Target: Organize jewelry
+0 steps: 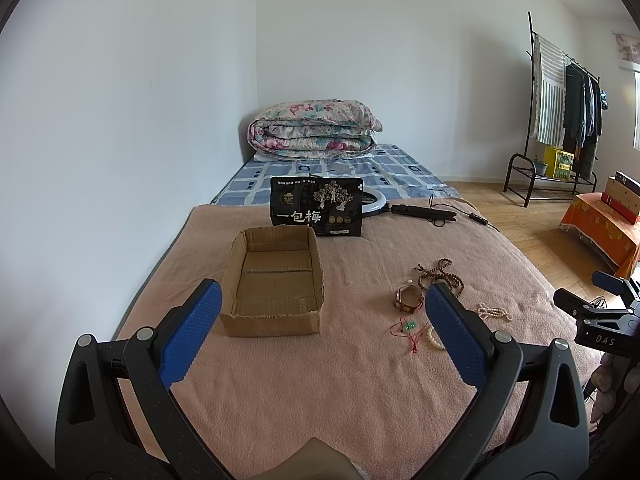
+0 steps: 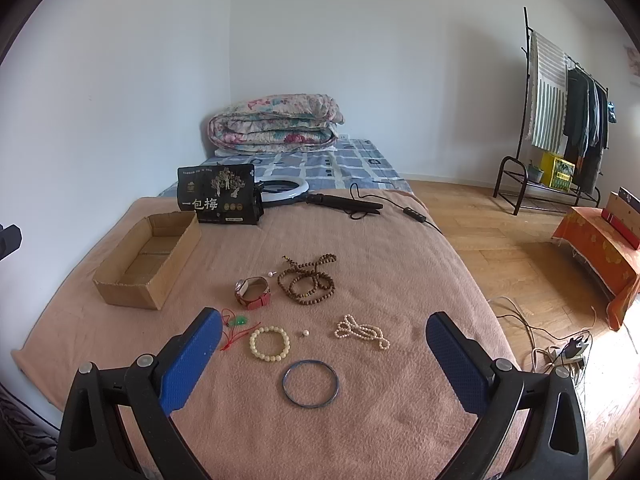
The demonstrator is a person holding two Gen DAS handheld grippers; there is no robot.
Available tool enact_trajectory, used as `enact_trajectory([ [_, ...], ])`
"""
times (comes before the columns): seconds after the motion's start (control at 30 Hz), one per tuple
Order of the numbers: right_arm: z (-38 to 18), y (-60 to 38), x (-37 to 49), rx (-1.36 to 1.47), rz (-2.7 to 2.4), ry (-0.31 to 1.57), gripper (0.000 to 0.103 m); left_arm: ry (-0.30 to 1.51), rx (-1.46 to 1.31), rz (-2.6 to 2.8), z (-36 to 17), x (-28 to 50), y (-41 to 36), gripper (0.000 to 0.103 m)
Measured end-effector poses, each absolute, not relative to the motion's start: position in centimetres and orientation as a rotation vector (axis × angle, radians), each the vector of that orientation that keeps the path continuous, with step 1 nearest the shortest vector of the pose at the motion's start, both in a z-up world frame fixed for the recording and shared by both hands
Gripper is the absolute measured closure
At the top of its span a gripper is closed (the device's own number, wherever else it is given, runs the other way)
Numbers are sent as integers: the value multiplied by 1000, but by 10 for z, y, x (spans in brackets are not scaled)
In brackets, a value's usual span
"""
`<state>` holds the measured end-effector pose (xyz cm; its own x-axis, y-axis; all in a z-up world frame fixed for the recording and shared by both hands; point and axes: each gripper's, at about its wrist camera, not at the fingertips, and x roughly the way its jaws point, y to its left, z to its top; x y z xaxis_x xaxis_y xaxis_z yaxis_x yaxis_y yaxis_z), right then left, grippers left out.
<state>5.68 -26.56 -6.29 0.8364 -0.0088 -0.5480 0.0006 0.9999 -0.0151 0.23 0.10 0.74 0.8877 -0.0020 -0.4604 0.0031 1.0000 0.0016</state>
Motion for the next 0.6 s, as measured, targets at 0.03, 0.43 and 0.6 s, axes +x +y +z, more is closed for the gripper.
enact_trajectory([
  [0.03,-63,-266,57,-15,-5,581,0,478,2,-2,6,2,1,0],
  [0.43,-69,-273,57,-14,-26,596,0,551,-27,-21,-3,18,6,0],
  [0.6,-70,-282,58,-11,-46,610,0,612,-27,-45,-15,31,4,0],
])
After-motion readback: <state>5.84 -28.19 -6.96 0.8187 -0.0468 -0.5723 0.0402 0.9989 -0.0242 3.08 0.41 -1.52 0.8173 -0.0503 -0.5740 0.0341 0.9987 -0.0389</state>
